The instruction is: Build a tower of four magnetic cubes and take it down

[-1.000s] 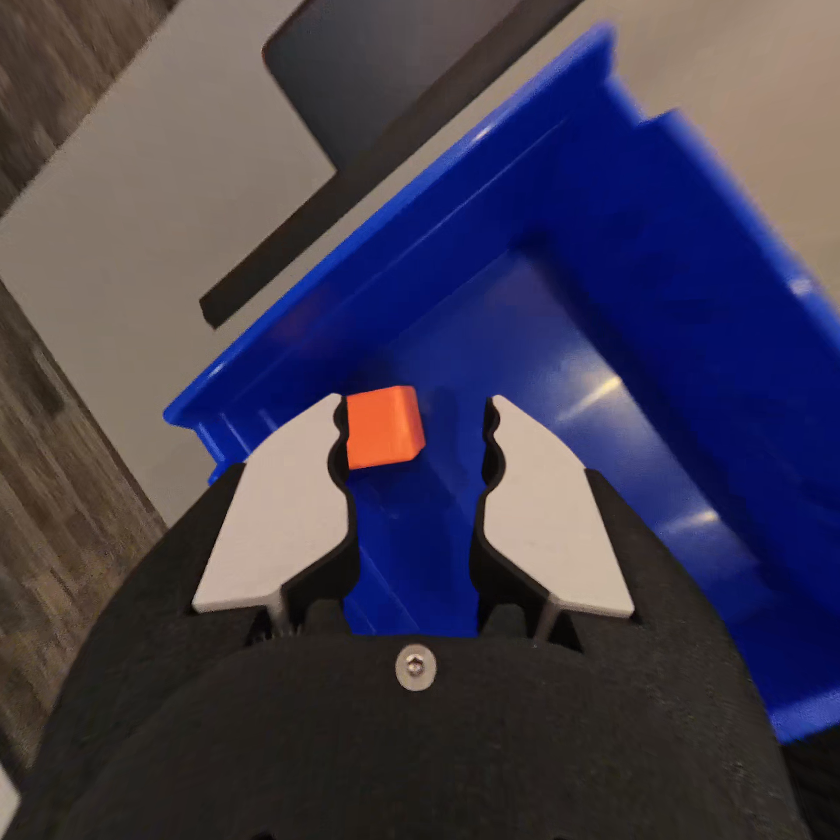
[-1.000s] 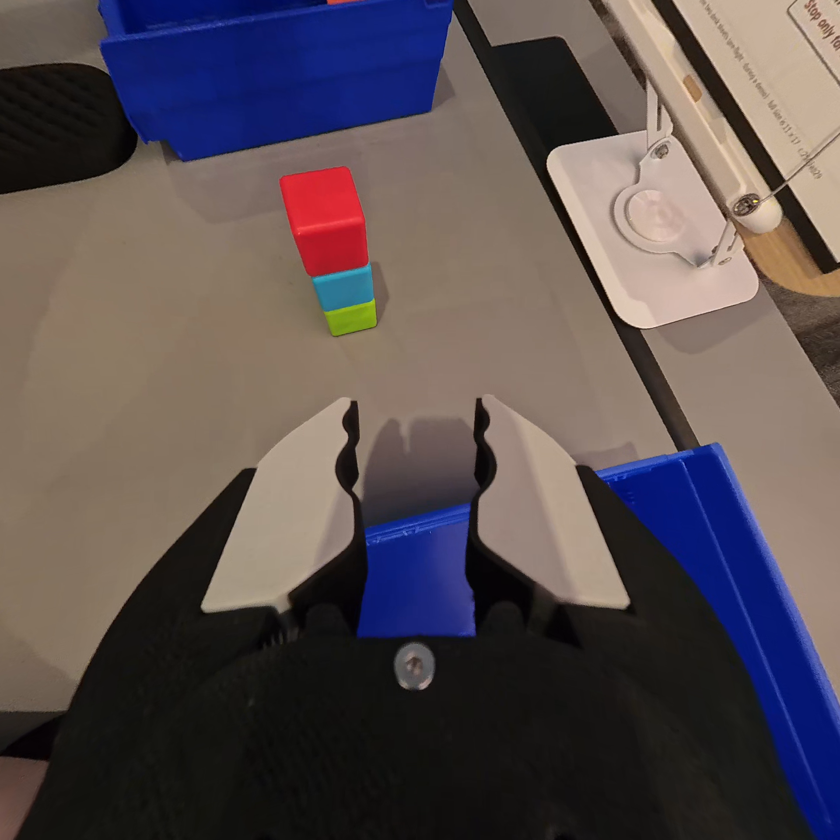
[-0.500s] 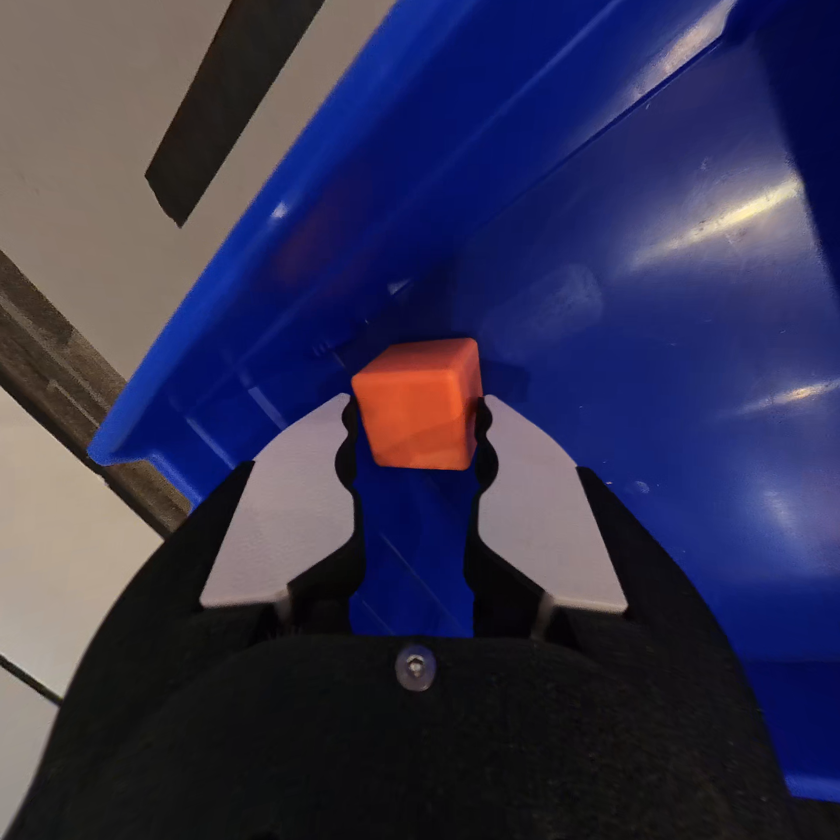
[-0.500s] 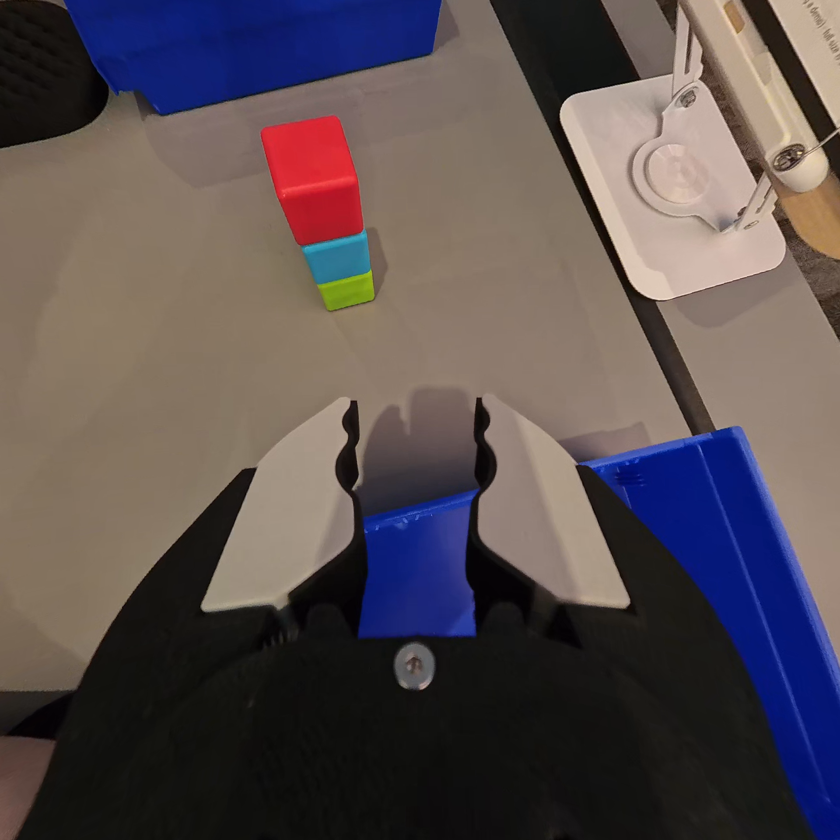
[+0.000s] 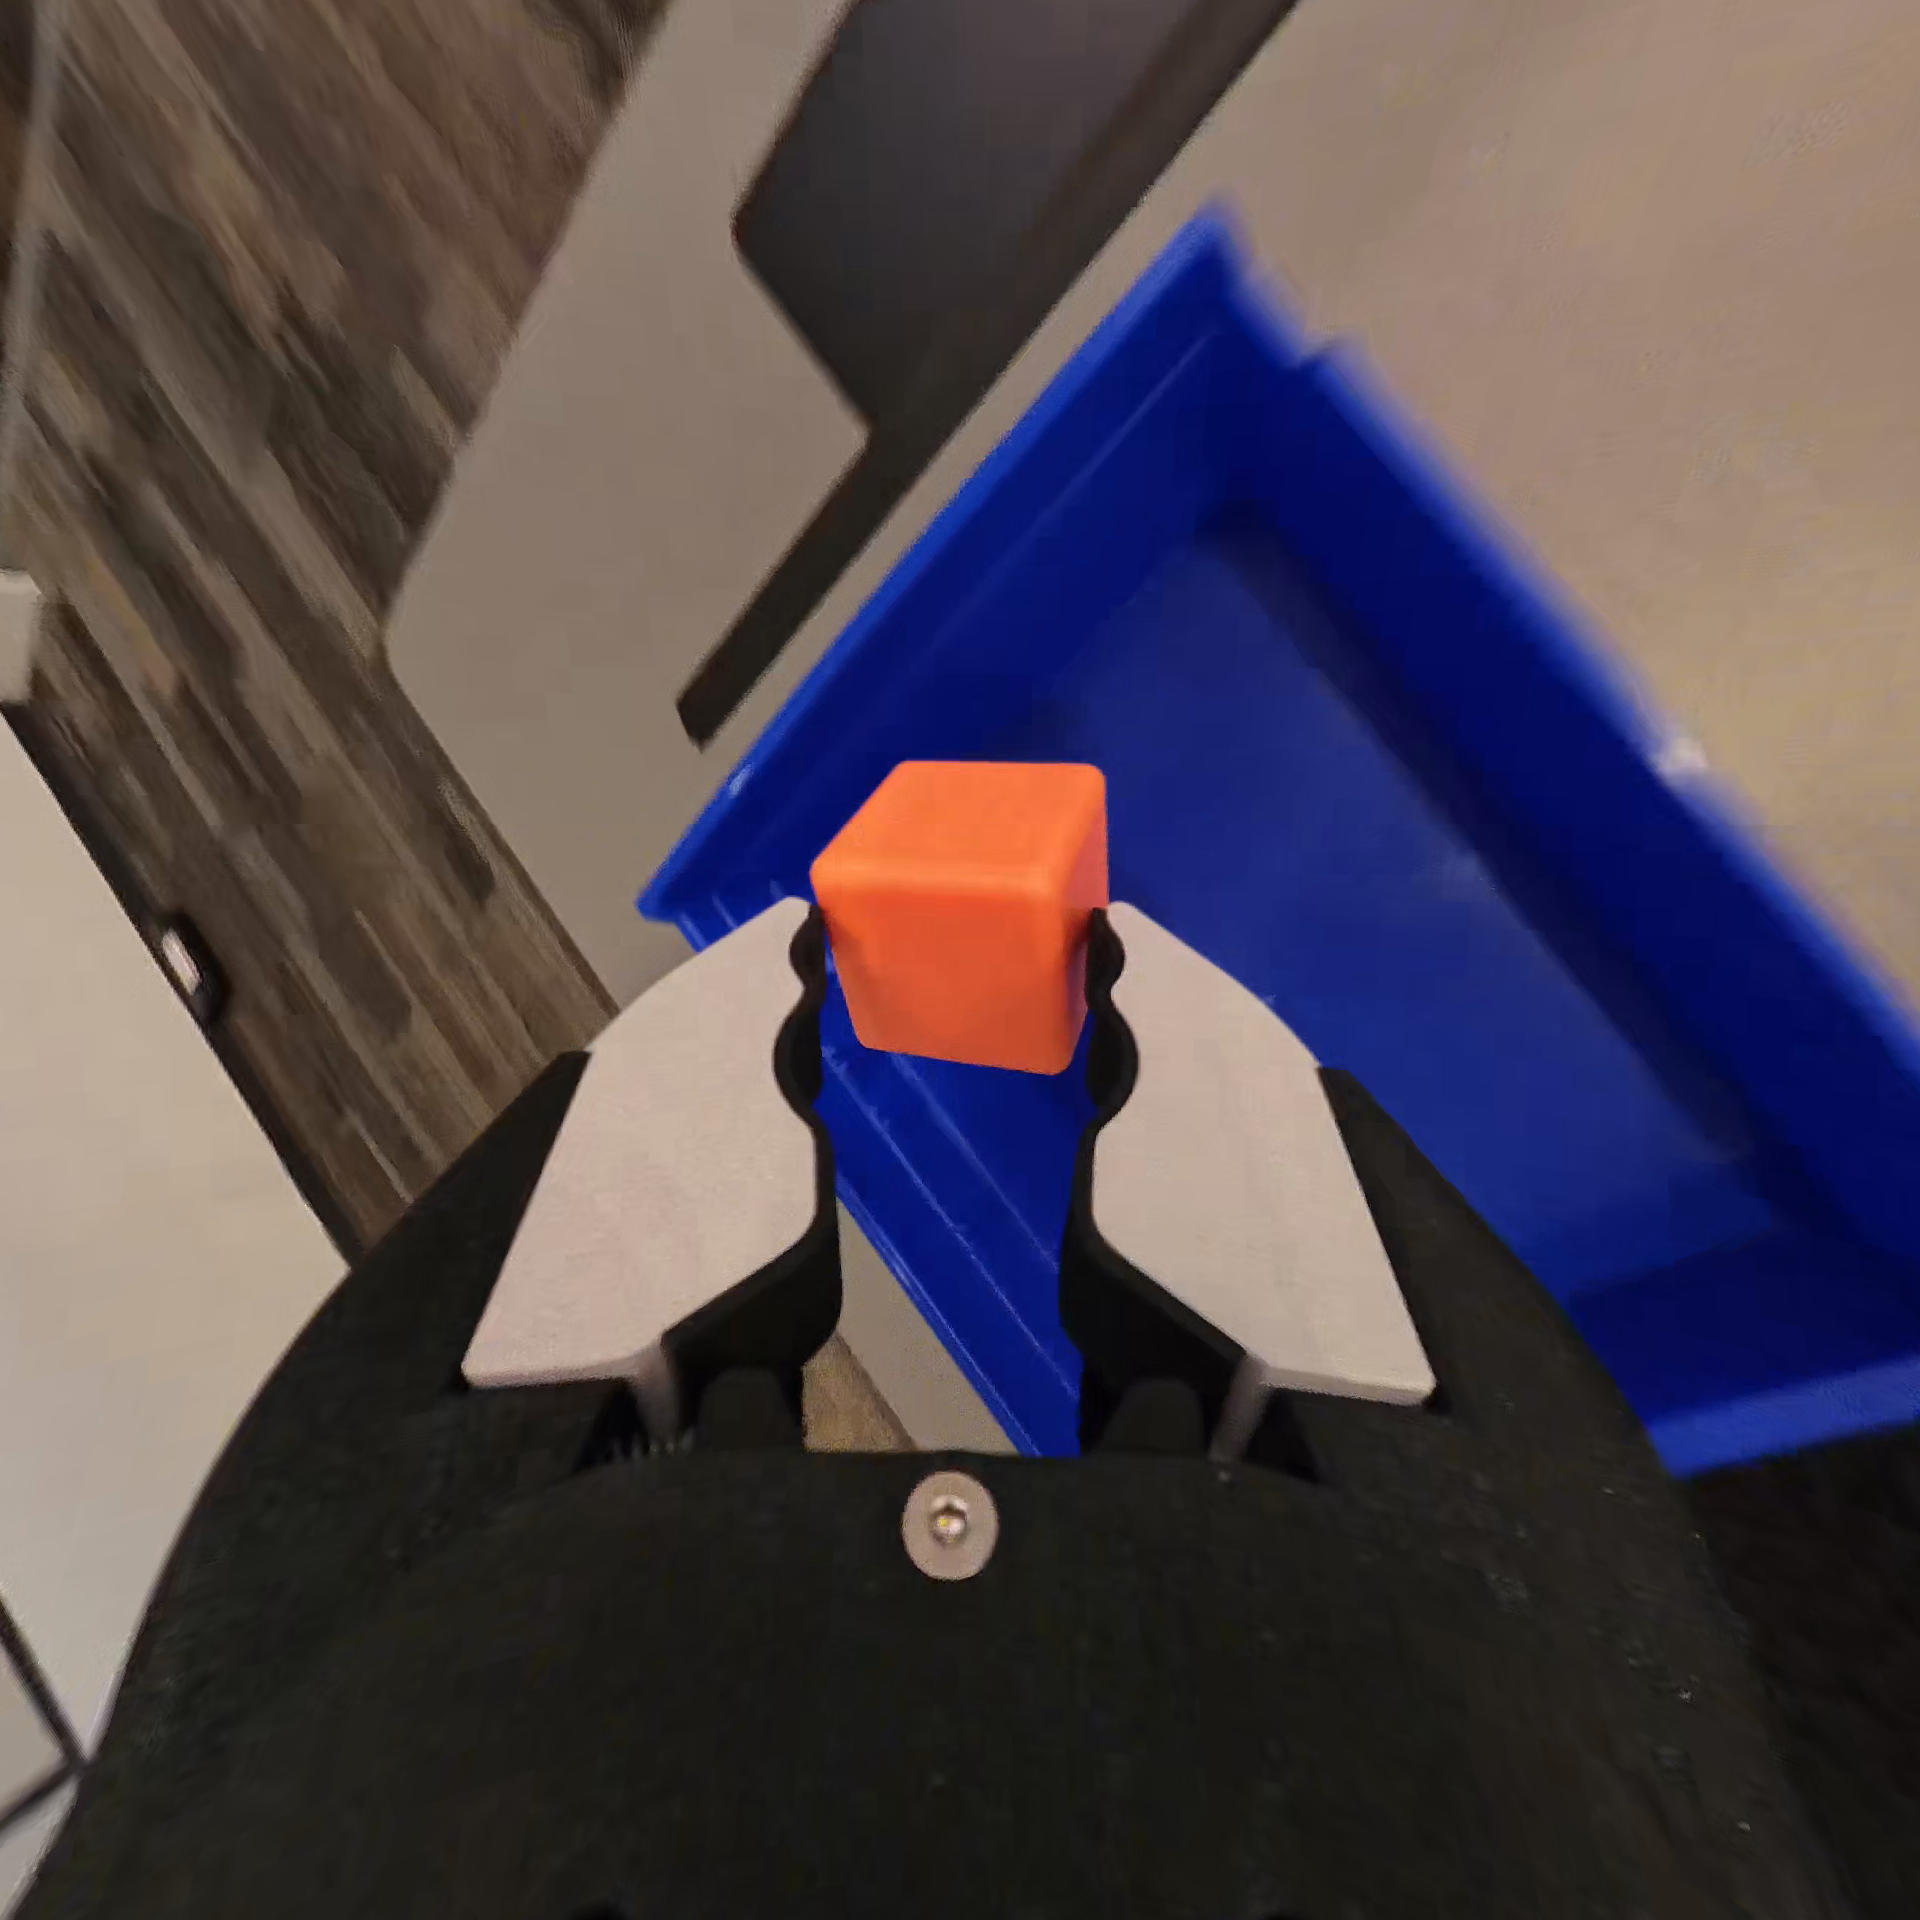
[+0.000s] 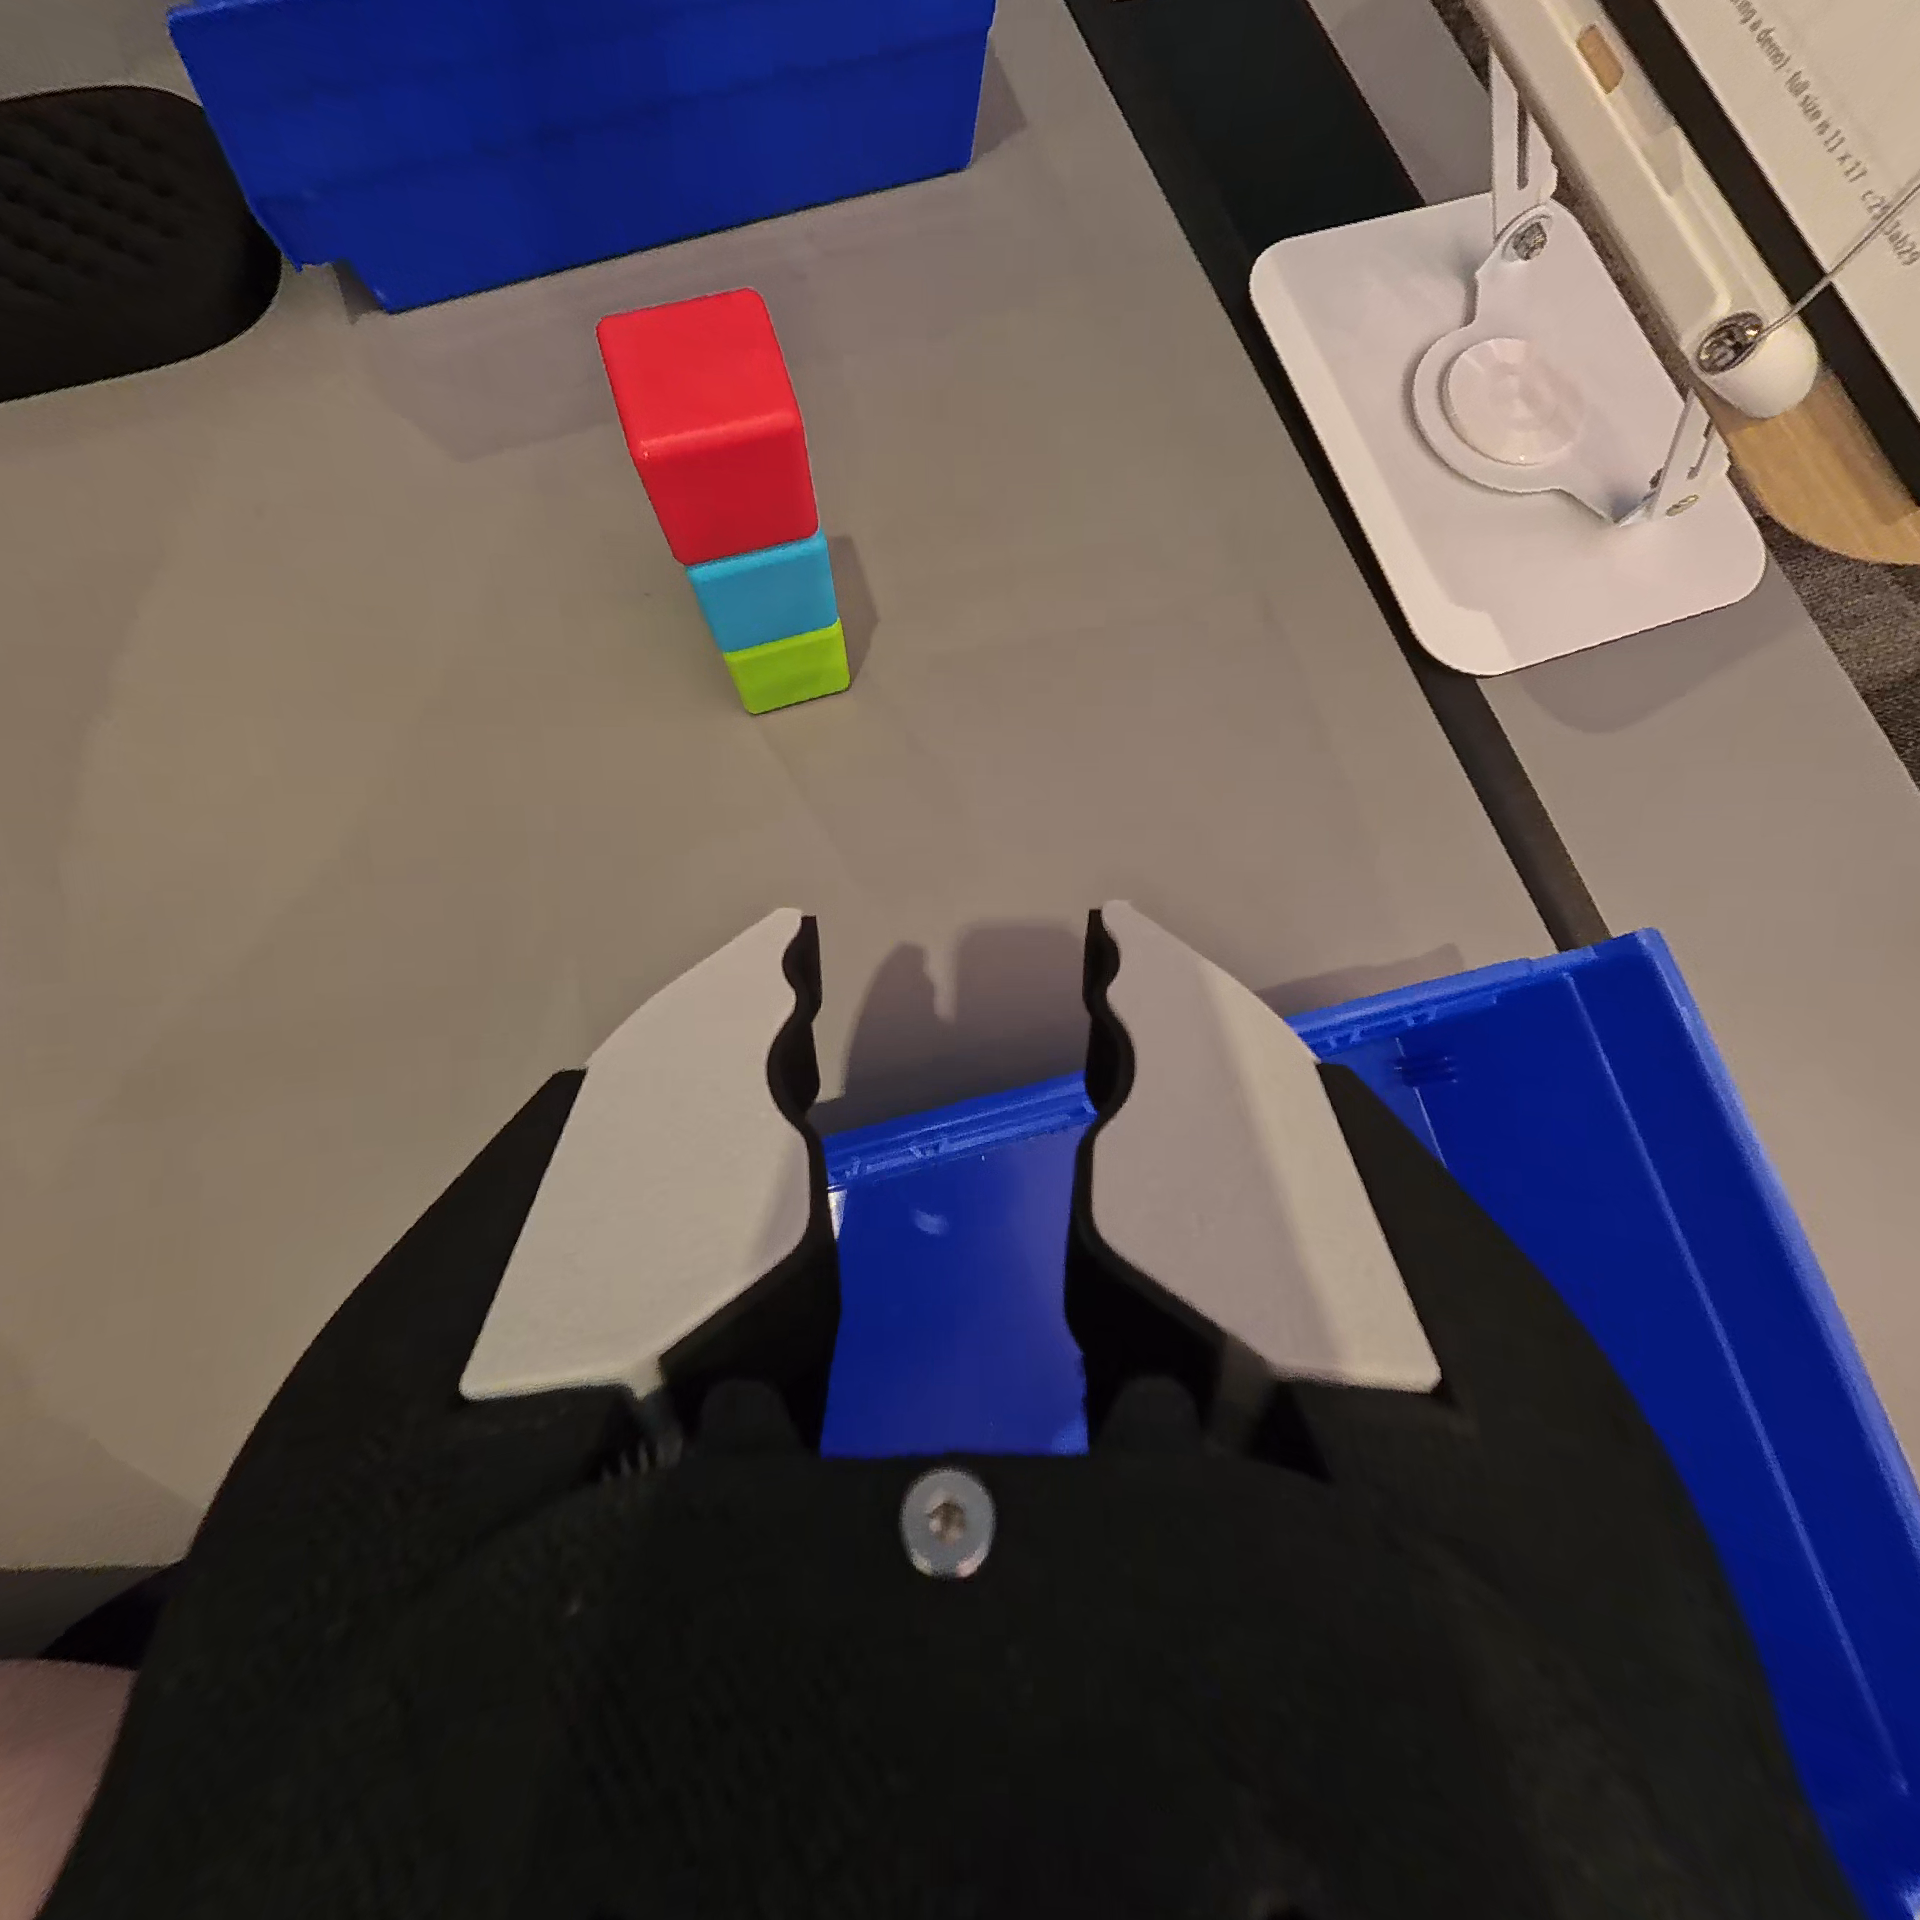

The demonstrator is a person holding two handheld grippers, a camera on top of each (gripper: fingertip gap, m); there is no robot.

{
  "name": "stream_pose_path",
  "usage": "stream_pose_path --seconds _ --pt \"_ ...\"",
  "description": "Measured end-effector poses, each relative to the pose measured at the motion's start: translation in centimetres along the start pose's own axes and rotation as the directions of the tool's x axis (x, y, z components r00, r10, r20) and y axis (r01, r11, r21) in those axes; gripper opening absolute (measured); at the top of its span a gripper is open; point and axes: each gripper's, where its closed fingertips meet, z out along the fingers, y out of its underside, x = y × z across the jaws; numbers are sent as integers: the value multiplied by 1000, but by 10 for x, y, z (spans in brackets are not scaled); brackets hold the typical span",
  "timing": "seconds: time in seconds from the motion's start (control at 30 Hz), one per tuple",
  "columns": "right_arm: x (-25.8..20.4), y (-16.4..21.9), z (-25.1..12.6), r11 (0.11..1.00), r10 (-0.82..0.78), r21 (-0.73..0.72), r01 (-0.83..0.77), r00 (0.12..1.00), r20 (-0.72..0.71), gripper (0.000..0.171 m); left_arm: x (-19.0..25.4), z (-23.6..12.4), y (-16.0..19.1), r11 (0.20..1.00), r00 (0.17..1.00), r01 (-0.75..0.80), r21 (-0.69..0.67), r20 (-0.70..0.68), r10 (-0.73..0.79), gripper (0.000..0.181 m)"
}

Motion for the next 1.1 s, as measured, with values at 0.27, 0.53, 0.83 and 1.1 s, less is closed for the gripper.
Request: stream_pose_path --seconds 0.27,0.53,0.83,1.1 --pt "-4 1 -1 1000 -6 -7 6 1000 4 50 135 -104 -102 869 897 -420 261 -22 441 48" --pt "-5 4 -2 1000 -9 -15 9 1000 16 50 231 -98 -140 696 706 -691 194 -24 708 48" --pt "-4 5 -8 1000 4 7 -4 1000 29 50 257 -81 -152 624 625 -766 150 -53 779 47" --pt "-3 10 -6 1000 12 -11 -11 999 37 50 253 -78 -159 650 654 -740 175 -41 755 60"
